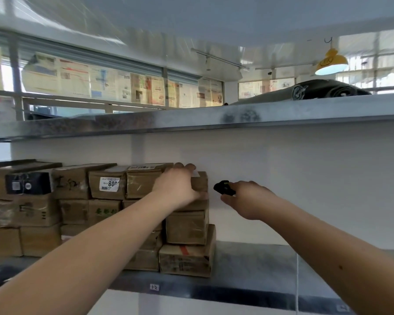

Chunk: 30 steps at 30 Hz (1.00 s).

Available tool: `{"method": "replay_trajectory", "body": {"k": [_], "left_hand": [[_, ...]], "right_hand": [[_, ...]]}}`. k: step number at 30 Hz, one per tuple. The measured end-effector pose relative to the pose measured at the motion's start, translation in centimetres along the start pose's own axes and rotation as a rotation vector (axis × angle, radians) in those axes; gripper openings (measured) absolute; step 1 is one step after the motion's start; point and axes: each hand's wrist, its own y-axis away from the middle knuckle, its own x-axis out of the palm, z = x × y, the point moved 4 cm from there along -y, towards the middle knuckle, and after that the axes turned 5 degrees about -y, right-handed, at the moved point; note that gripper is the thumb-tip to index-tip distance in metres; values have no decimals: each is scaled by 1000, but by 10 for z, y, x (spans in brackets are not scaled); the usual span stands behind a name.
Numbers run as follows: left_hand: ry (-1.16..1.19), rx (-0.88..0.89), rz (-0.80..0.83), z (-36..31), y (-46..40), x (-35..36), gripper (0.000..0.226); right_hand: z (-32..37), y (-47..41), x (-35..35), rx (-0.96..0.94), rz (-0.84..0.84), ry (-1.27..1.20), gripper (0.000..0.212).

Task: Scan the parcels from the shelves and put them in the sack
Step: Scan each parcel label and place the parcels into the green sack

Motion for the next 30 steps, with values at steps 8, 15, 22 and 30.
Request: {"method": "replay_trajectory", "body": {"k": [8,15,22,30], "left_hand": [[536,-167,77,16,-10,17,121],[1005,-171,-68,21,-2,18,55],[1350,58,-4,14,29,7,75],[1198,285,171,-20,79,5,119]], "right_hand": [[8,-7,12,32,17,-67,44],[11,4,15,63,-69,-81,44],[1,60,-1,149,-140,-40,47],[10,164,-21,301,-186,1,40]]}}
